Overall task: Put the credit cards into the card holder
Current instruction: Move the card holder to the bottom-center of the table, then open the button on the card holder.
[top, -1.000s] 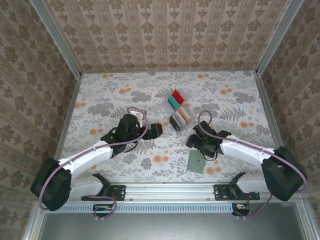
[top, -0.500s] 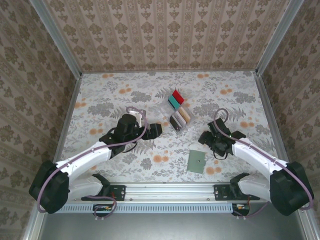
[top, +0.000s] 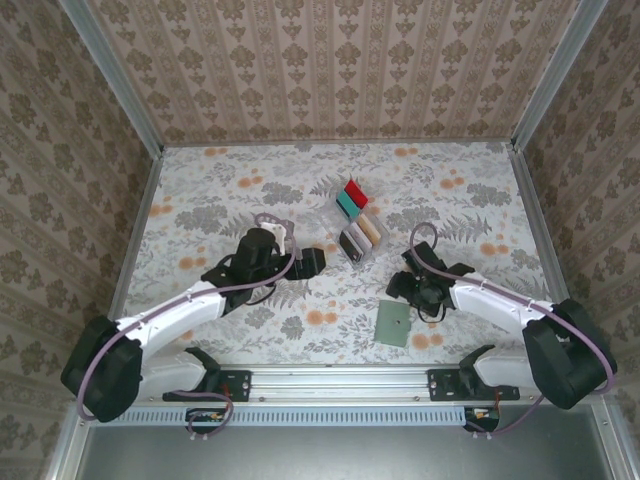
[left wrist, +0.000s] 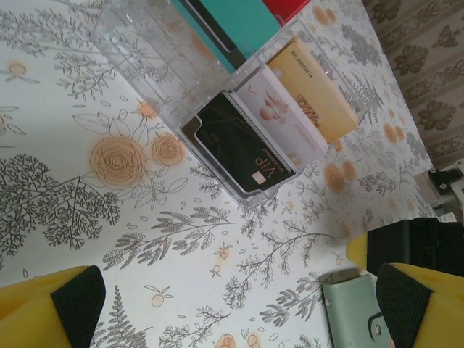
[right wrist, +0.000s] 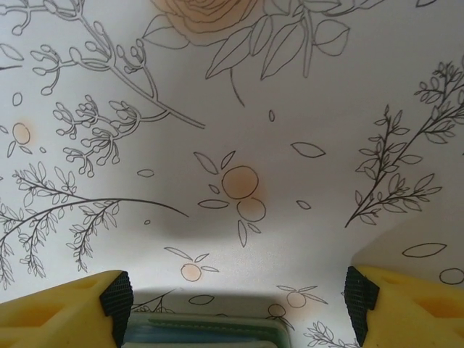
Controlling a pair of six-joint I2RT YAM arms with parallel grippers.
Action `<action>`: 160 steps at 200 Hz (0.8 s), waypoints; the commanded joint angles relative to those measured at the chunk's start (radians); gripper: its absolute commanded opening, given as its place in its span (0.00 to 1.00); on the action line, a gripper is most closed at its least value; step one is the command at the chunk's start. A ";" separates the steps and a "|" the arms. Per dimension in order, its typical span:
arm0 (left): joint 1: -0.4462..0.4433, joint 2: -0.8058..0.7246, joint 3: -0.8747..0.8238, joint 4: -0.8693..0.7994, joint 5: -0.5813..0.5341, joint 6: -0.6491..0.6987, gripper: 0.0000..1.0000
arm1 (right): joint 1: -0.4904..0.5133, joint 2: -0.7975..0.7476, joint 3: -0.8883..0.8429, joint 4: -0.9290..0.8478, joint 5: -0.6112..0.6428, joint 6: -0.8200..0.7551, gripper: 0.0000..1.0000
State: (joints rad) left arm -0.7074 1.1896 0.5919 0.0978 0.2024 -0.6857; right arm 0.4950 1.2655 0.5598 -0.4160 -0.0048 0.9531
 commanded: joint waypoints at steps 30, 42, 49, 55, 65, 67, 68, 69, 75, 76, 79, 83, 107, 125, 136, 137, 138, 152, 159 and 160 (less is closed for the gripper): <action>-0.051 0.042 0.008 0.054 -0.029 -0.077 1.00 | 0.054 -0.061 0.053 0.021 -0.124 -0.058 0.77; -0.056 0.060 0.012 0.057 -0.037 -0.094 1.00 | 0.040 -0.104 0.092 -0.071 -0.055 -0.123 0.77; -0.058 0.077 0.019 0.056 -0.037 -0.101 1.00 | 0.022 -0.129 0.104 -0.111 -0.024 -0.152 0.77; -0.059 0.090 0.027 0.056 -0.032 -0.108 0.99 | 0.000 -0.146 0.113 -0.147 -0.009 -0.169 0.77; -0.064 0.116 0.041 0.056 -0.026 -0.127 0.99 | -0.040 -0.164 0.115 -0.182 -0.014 -0.197 0.74; -0.064 0.118 0.045 0.056 -0.026 -0.132 0.98 | -0.048 -0.167 0.116 -0.190 -0.019 -0.205 0.73; -0.065 0.121 0.045 0.056 -0.025 -0.134 0.98 | -0.050 -0.168 0.117 -0.194 -0.021 -0.209 0.73; -0.066 0.123 0.047 0.056 -0.025 -0.135 0.98 | -0.050 -0.168 0.117 -0.194 -0.021 -0.209 0.73; -0.069 0.139 0.055 0.059 -0.015 -0.159 0.96 | -0.059 -0.174 0.127 -0.221 -0.031 -0.230 0.73; -0.070 0.141 0.057 0.059 -0.014 -0.163 0.96 | -0.059 -0.175 0.129 -0.225 -0.031 -0.233 0.73; -0.071 0.147 0.062 0.060 -0.005 -0.178 0.95 | -0.059 -0.177 0.137 -0.244 -0.043 -0.239 0.72; -0.074 0.155 0.069 0.059 0.005 -0.198 0.93 | -0.061 -0.179 0.153 -0.281 -0.072 -0.255 0.72; -0.123 0.171 0.129 0.015 0.032 -0.283 0.89 | -0.050 -0.204 0.178 -0.406 -0.230 -0.237 0.61; -0.167 0.167 0.152 -0.037 0.025 -0.283 0.88 | -0.011 -0.243 0.128 -0.455 -0.233 -0.187 0.55; -0.193 0.164 0.142 -0.050 0.011 -0.262 0.87 | 0.007 -0.277 0.086 -0.469 -0.195 -0.174 0.55; -0.196 0.165 0.140 -0.049 0.009 -0.259 0.87 | 0.008 -0.279 0.081 -0.468 -0.192 -0.174 0.55; -0.199 0.165 0.137 -0.048 0.008 -0.258 0.87 | 0.010 -0.282 0.076 -0.468 -0.188 -0.174 0.55; -0.229 0.163 0.097 -0.020 -0.009 -0.247 0.87 | 0.017 -0.328 0.000 -0.432 -0.152 -0.181 0.56; -0.234 0.163 0.080 -0.018 -0.006 -0.269 0.85 | 0.017 -0.341 -0.040 -0.399 -0.163 -0.177 0.56; -0.236 0.162 0.079 -0.017 -0.005 -0.273 0.85 | 0.017 -0.341 -0.043 -0.397 -0.167 -0.174 0.55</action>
State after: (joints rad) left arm -0.9127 1.3643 0.7158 0.1043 0.2085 -0.9249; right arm 0.5030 0.9733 0.6212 -0.7696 -0.1768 0.7616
